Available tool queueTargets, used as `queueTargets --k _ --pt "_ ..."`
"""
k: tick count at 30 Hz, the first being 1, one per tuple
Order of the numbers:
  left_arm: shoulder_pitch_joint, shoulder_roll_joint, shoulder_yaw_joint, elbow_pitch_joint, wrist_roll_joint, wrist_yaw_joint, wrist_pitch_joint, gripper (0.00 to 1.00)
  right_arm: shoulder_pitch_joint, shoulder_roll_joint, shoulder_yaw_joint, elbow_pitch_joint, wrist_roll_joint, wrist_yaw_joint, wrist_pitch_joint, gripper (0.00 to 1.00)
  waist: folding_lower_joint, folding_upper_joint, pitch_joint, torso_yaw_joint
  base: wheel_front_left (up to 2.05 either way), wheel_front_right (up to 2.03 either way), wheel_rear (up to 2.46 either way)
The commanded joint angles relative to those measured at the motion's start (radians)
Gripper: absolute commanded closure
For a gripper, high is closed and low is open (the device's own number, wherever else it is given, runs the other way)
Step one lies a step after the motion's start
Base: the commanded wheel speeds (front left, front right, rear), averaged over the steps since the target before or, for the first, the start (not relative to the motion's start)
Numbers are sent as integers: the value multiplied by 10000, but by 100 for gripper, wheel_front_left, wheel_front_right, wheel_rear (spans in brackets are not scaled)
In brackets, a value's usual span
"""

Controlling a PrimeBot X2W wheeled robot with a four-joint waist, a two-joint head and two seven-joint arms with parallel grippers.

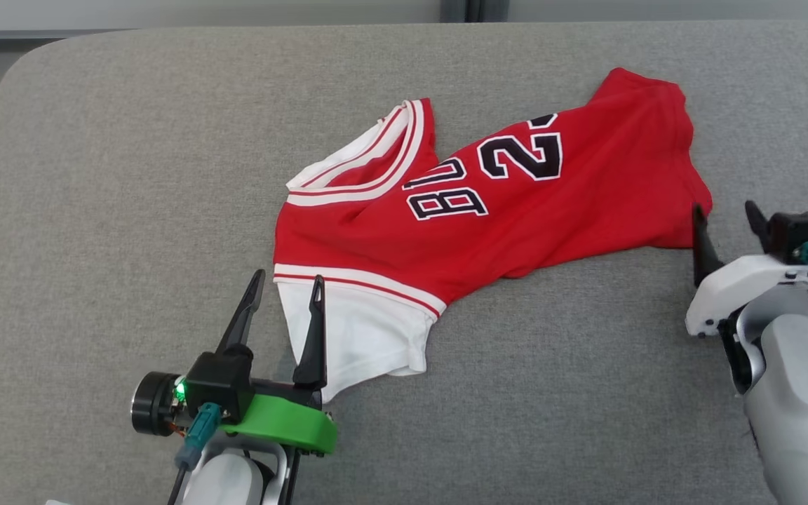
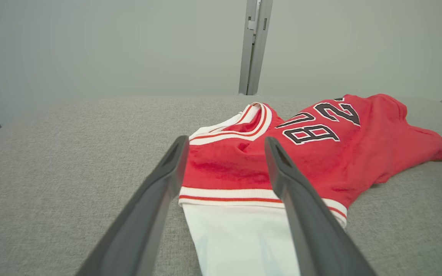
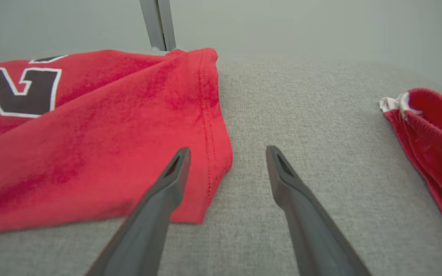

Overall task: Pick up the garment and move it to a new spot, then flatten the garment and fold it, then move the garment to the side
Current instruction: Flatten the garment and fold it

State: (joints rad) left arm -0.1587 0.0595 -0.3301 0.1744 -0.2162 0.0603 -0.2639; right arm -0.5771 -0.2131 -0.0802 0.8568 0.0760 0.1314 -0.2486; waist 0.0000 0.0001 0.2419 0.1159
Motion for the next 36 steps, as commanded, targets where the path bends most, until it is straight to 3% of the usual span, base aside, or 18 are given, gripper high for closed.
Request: queueTargets --k 1,11,12,13,14,23,30,31,32,36 --pt "90 109 40 -17 71 -23 -4 0 90 92 125 -159 166 -16 73 0 0 -1 -79 -225 0 0 0" --pt "-171 91 -56 54 119 -63 -4 0 -244 464 169 285 380 -16 1146 0 0 -1 188 42 0 0 0" --pt "-166 80 -40 53 94 -33 -4 0 -304 503 134 408 408 -16 1251 56 0 -1 189 81 0 0 0" --pt "-159 76 -22 60 80 -18 -4 0 -347 502 117 468 403 -16 1272 82 0 -1 188 100 0 0 0" --pt "-154 74 -1 68 67 -19 -4 0 -409 490 57 532 389 -16 1274 100 0 -1 182 110 0 0 0" --pt "50 53 70 21 19 43 -4 0 119 -54 -368 -209 -1017 -16 1391 100 0 -1 9 -184 0 0 0" --pt "65 32 93 14 3 38 -4 0 1675 180 -1672 -2458 -2402 -19 2551 100 0 -1 28 -461 0 0 0" --pt "52 32 99 14 2 33 -4 0 1850 338 -1887 -2777 -2541 -17 2673 75 0 -1 44 -489 0 0 0" --pt "32 32 97 23 7 15 -4 0 2093 526 -2072 -3128 -2703 -17 2795 0 0 -1 58 -515 0 0 0" --pt "-51 28 81 72 47 -47 -4 0 2646 1065 -2452 -4162 -3017 -17 3025 0 0 -1 76 -569 0 0 0"
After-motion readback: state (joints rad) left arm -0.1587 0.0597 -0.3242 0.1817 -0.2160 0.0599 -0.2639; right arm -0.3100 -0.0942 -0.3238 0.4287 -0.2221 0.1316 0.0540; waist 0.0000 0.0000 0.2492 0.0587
